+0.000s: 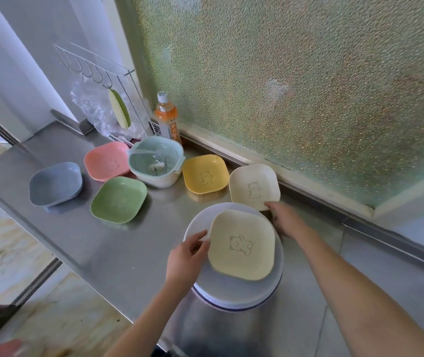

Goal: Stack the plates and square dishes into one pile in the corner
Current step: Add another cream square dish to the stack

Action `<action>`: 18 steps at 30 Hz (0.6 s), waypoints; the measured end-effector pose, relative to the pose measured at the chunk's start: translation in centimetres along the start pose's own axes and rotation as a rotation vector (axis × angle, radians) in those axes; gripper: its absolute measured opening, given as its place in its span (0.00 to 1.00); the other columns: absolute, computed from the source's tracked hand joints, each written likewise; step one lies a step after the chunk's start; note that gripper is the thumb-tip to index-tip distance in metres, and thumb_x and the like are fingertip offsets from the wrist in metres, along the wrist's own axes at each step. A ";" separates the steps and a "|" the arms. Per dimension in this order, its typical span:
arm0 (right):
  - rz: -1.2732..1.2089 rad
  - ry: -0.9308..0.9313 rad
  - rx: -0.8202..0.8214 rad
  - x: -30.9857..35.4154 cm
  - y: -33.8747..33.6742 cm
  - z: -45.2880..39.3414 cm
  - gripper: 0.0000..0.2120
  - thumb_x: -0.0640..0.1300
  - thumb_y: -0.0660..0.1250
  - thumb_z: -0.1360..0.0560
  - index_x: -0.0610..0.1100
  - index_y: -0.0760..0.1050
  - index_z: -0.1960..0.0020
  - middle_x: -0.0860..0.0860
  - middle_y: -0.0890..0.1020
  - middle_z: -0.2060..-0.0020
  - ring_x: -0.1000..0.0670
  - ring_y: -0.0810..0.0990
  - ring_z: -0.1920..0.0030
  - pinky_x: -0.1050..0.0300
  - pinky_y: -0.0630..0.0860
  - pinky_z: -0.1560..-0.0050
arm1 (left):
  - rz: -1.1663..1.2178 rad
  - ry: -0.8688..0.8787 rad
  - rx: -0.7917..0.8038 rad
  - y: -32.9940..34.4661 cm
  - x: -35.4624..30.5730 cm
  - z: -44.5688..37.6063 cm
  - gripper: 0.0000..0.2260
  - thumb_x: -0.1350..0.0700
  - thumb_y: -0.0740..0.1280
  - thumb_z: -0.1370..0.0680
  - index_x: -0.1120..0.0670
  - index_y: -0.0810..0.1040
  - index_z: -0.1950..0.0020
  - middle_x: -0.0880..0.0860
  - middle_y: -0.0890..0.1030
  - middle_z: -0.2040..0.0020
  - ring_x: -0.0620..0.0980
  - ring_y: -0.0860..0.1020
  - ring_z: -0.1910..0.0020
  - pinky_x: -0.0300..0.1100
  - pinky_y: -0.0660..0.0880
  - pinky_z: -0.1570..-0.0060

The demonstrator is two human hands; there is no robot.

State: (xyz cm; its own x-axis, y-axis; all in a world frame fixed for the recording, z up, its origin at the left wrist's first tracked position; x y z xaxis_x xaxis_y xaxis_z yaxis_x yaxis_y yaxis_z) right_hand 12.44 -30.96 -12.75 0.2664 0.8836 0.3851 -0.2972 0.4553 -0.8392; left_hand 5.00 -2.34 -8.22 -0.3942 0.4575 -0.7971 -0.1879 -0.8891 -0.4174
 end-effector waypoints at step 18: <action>-0.430 -0.336 -0.802 9.2 -6.9 15.8 0.02 0.39 0.70 0.28 0.41 0.81 0.56 0.50 0.81 0.60 0.52 0.78 0.58 0.63 0.74 0.56 | -0.012 0.072 -0.001 0.8 -1.1 1.0 0.13 0.45 0.65 0.24 0.33 0.75 0.41 0.39 0.82 0.58 0.34 0.79 0.58 0.28 0.69 0.63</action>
State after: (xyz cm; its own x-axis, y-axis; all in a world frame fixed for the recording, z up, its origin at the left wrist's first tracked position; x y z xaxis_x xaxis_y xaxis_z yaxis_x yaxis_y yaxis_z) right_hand 2.42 -24.25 2.67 -0.1067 0.7011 0.7050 0.5111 0.6469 -0.5659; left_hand 4.35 -3.57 -7.23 -0.3264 0.4677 -0.8214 -0.1911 -0.8837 -0.4272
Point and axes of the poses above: each hand's wrist, its own z-axis away from the middle knuckle, its own y-axis out of the palm, x = y × z, the point moved 10 cm from there along -z, towards the middle knuckle
